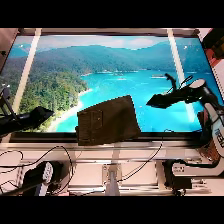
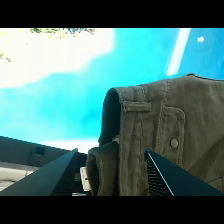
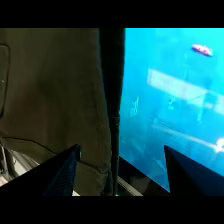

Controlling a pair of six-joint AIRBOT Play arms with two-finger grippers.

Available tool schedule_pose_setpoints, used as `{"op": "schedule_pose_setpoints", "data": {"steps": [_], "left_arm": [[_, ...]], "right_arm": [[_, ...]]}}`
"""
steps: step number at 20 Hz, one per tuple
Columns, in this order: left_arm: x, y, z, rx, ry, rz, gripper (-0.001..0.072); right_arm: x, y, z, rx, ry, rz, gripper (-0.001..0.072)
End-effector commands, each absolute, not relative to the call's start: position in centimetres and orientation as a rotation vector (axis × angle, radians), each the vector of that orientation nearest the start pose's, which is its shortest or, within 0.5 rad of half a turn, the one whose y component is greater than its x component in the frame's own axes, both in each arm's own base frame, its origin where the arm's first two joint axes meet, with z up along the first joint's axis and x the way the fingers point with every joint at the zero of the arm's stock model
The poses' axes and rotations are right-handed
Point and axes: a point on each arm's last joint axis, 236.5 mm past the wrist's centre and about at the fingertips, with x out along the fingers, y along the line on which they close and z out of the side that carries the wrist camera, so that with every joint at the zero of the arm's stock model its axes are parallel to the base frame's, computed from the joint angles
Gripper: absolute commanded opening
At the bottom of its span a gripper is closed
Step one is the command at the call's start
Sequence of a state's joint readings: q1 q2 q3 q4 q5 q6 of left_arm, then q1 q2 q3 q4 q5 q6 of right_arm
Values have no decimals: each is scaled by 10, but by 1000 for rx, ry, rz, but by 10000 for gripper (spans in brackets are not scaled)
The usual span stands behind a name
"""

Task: Fold the clothes and pants, and hang the long-sleeved shirts on hangers.

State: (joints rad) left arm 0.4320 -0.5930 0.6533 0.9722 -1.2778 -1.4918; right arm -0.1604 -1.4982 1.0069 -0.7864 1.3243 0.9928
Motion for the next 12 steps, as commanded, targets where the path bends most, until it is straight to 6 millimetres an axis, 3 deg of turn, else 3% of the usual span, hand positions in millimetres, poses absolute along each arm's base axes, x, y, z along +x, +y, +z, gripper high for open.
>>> {"op": "schedule_pose_setpoints", "data": {"steps": [1,6,7,12], "left_arm": [[252,-23,61,-662,1021,-62,488],[253,-24,61,-665,1020,-64,488],[253,-24,61,-665,1020,-64,489],[253,-24,61,-665,1020,-65,489]], "right_arm": [[327,136,-86,560,1504,691,602],[302,170,-107,524,1619,763,608],[299,177,-110,506,1626,773,641],[287,209,-115,409,1632,825,635]]}}
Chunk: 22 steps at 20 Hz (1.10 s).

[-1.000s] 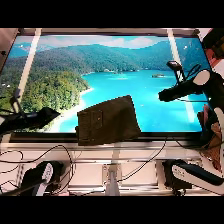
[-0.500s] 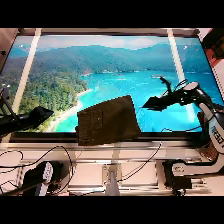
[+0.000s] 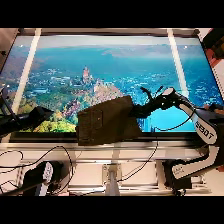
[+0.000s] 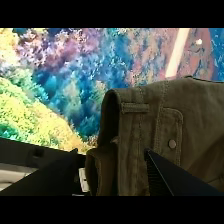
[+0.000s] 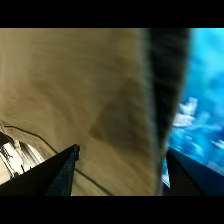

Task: Fold the clothes and pants, and hang the long-sleeved shirts on hangers.

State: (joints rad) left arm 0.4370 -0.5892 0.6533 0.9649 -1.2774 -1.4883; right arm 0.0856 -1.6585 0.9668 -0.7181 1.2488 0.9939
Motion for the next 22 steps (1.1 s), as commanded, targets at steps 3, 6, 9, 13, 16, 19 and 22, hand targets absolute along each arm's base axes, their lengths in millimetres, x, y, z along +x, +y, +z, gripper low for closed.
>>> {"op": "schedule_pose_setpoints", "data": {"steps": [3,6,9,13,16,19,22], "left_arm": [[253,-24,61,-665,1019,-64,489],[253,-24,61,-665,1020,-64,488],[253,-24,61,-665,1020,-64,489],[253,-24,61,-665,1019,-64,489],[253,-24,62,-664,1018,-65,489],[260,-34,72,-623,968,-157,489],[278,-64,111,-639,810,-351,489]], "right_arm": [[283,218,-113,377,1637,855,624],[288,226,-108,341,1596,899,543],[289,238,-103,279,1561,958,306],[306,244,-89,232,1506,981,24],[337,244,-56,154,1391,979,24],[384,225,-1,102,1223,880,24],[431,174,61,121,1086,695,23]]}}
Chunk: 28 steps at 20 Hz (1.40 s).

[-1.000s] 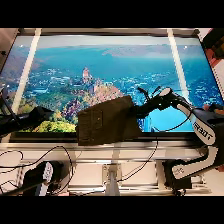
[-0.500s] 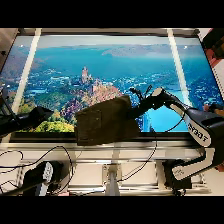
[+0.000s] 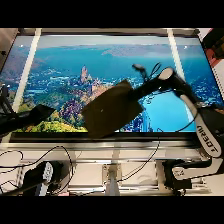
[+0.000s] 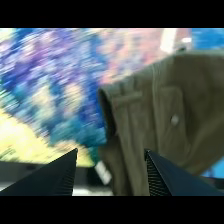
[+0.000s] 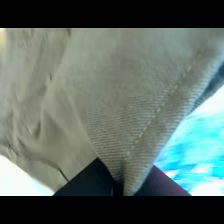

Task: Fold the clothes and pants, and hang the long-sleeved shirts on hangers.

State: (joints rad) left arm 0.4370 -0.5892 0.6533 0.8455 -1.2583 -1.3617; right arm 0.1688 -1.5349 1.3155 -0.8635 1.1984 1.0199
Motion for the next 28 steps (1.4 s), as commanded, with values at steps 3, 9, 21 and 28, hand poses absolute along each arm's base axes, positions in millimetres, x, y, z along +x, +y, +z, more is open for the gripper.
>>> {"op": "schedule_pose_setpoints", "data": {"steps": [3,9,21,28], "left_arm": [[289,-88,156,-635,629,-529,488],[292,-101,192,-636,482,-641,488],[289,-104,203,-645,448,-658,488],[289,-104,203,-646,448,-658,488]], "right_arm": [[464,94,118,167,967,461,24],[465,-113,221,332,725,-98,24],[227,-347,234,767,686,-1036,23],[111,-307,132,760,1264,-1241,24]]}}
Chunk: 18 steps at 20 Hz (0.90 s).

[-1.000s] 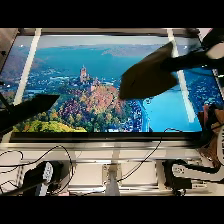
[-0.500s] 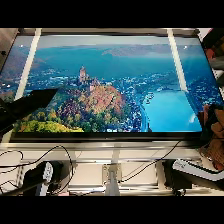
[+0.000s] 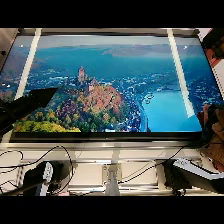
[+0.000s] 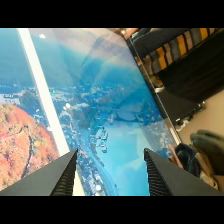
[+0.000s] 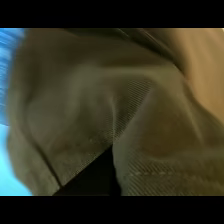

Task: Fold the clothes and pants, and hang the long-sleeved shirts on hangers.

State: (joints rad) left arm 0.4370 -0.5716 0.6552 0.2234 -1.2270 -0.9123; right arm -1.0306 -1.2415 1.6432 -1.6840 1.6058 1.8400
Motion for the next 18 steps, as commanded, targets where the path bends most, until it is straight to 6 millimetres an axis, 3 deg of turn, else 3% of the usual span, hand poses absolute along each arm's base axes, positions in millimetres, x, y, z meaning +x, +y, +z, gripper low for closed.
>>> {"op": "schedule_pose_setpoints", "data": {"steps": [1,6,7,8,9,10,14,18], "left_arm": [[289,-104,203,-646,448,-658,489],[289,-104,203,-646,448,-658,489],[289,-104,203,-646,448,-658,489],[289,-104,203,-646,448,-658,489],[289,-104,203,-647,448,-658,489],[289,-104,203,-646,448,-658,489],[289,-104,203,-646,448,-658,489],[289,-104,203,-647,448,-658,489]], "right_arm": [[104,-298,118,762,1344,-1215,24],[84,-246,58,867,1628,-1076,27],[83,-239,52,885,1654,-1055,107],[81,-236,49,893,1669,-1049,336],[81,-235,48,895,1674,-1047,658],[82,-234,48,896,1671,-1042,702],[95,-236,54,911,1618,-1013,702],[120,-266,110,843,1411,-1042,699]]}}
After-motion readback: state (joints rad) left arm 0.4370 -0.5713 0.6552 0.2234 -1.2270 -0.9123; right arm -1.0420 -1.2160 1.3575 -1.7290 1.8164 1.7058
